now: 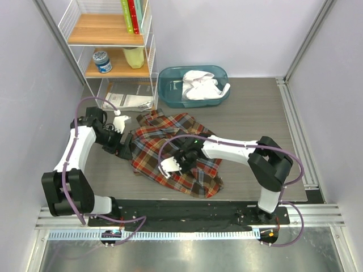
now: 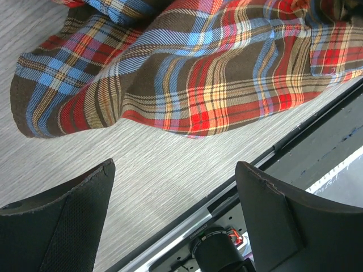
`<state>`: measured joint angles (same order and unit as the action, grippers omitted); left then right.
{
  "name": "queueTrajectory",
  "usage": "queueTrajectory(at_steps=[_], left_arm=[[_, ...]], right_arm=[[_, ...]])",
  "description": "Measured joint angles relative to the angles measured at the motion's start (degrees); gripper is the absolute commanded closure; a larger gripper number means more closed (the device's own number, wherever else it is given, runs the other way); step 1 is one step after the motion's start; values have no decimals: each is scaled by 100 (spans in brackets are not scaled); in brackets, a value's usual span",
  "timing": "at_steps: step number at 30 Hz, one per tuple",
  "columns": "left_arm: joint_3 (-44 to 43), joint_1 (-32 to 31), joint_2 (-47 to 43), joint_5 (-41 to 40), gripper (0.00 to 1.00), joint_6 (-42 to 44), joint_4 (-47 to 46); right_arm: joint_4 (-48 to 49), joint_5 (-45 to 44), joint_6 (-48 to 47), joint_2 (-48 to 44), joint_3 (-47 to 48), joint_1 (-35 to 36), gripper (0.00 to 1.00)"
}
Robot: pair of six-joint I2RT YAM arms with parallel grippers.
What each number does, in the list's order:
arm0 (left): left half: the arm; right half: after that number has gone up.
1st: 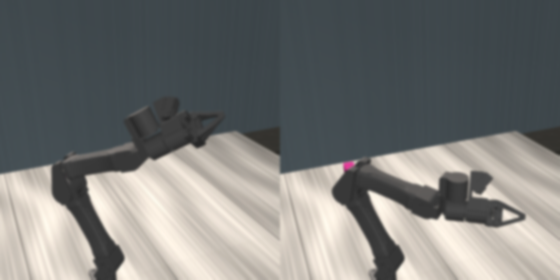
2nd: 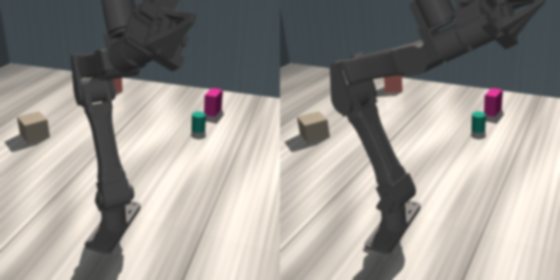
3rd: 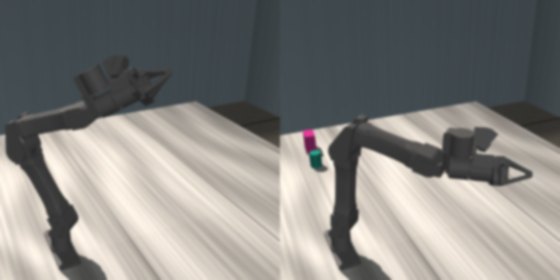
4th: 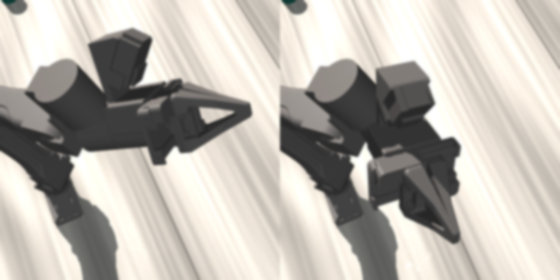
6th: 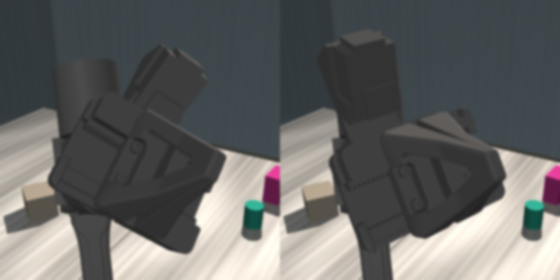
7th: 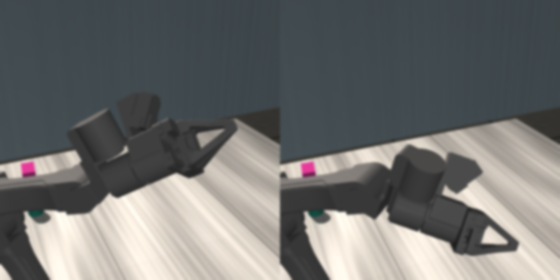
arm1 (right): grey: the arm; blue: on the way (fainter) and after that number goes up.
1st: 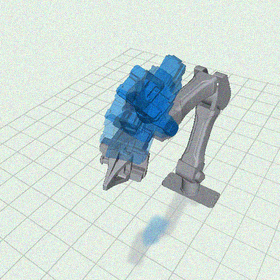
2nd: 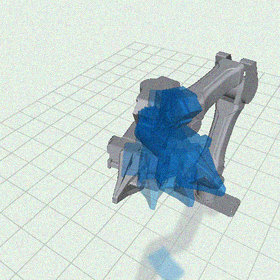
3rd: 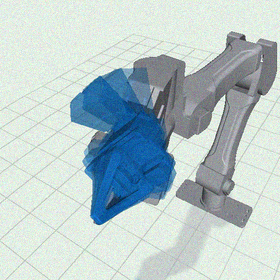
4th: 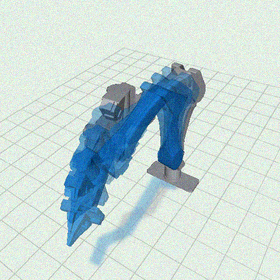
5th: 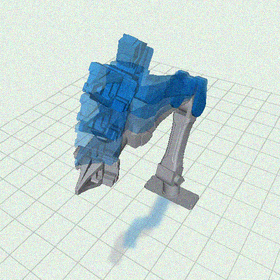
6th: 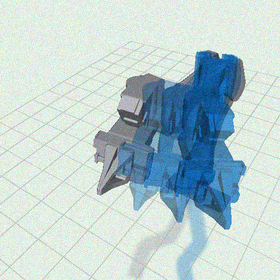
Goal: Fold and stack the long sleeve shirts
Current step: Flatten the shirt out
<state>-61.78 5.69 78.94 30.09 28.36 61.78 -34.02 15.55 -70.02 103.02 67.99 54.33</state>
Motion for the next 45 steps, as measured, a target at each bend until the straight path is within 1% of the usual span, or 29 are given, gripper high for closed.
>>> queueTrajectory(at_steps=[1, 4, 5, 6, 9, 12, 13, 16, 18, 19, 20, 21, 22, 24, 25, 28, 32, 34, 35, 36, 39, 40, 41, 42, 45], left_arm=[[13, 0, -22, 0, 13, 33, 2], [11, 0, -85, 2, 14, 131, 11], [7, 0, -101, 7, 16, 188, 26], [-2, 0, -107, 7, 17, 225, 46], [-111, -7, -105, 48, 20, 389, 175], [-243, -92, -107, 92, 21, 651, 295], [-256, -142, -111, 101, 20, 699, 319], [-203, -516, -254, 72, 18, 962, 326], [-61, -872, -474, 13, 17, 1102, 284], [63, -1110, -629, -50, 16, 1152, 254], [173, -1342, -756, -116, 15, 1196, 221], [378, -1733, -938, -321, 15, 1261, 107], [529, -1969, -1034, -420, 14, 1290, 42], [879, -2540, -1141, -739, 14, 1370, -133], [1102, -2817, -1113, -925, 14, 1419, -256], [1386, -3097, -839, -1290, 14, 1506, -455], [1425, -3270, -437, -1637, 16, 1633, -721], [1456, -3344, -435, -1746, 24, 1694, -826], [1508, -3410, -463, -1856, 31, 1720, -925], [1576, -3473, -485, -1939, 50, 1731, -1003], [1733, -3571, -505, -2168, 62, 1720, -1073], [1733, -3578, -507, -2197, 61, 1690, -1040], [1725, -3580, -535, -2201, 57, 1650, -1027], [1714, -3578, -608, -2197, 46, 1609, -1010], [1687, -3493, -1069, -2107, 31, 1432, -953]], right_arm=[[-42, -24, -13, 0, 63, 0, 70], [-254, -186, 24, -105, 212, 0, 86], [-313, -229, 9, -181, 219, 0, 95], [-404, -282, -4, -286, 219, -2, 99], [-706, -533, 2, -837, 184, -44, 99], [-949, -702, 131, -1604, 90, -203, 99], [-1008, -748, 199, -1860, 42, -321, 99], [-1108, -866, 564, -2881, -229, -1106, 99], [-1163, -1069, 752, -3556, -551, -1620, 93], [-1130, -1209, 852, -3945, -826, -1851, 87], [-1202, -1351, 914, -4291, -1088, -1980, 64], [-1292, -1502, 970, -4695, -1453, -2048, 52], [-1370, -1582, 1060, -4909, -1683, -2055, 35], [-1572, -1764, 1130, -5318, -2118, -2055, 26], [-1751, -1860, 1167, -5455, -2304, -2052, 19], [-1985, -1974, 1384, -5447, -2356, -2052, 16], [-2267, -1714, 1784, -5066, -1823, -2055, 15], [-2326, -1368, 1947, -4865, -1453, -2055, 16], [-2317, -1167, 2015, -4771, -1314, -2052, 17], [-2306, -994, 2085, -4677, -1220, -2046, 18], [-2284, -586, 2256, -4306, -1169, -1967, 20], [-2275, -387, 2369, -4068, -1174, -1904, 21], [-2251, -256, 2433, -3904, -1185, -1867, 21], [-2166, -83, 2535, -3733, -1226, -1836, 21], [-1965, 396, 2868, -3477, -1338, -1792, 21]])
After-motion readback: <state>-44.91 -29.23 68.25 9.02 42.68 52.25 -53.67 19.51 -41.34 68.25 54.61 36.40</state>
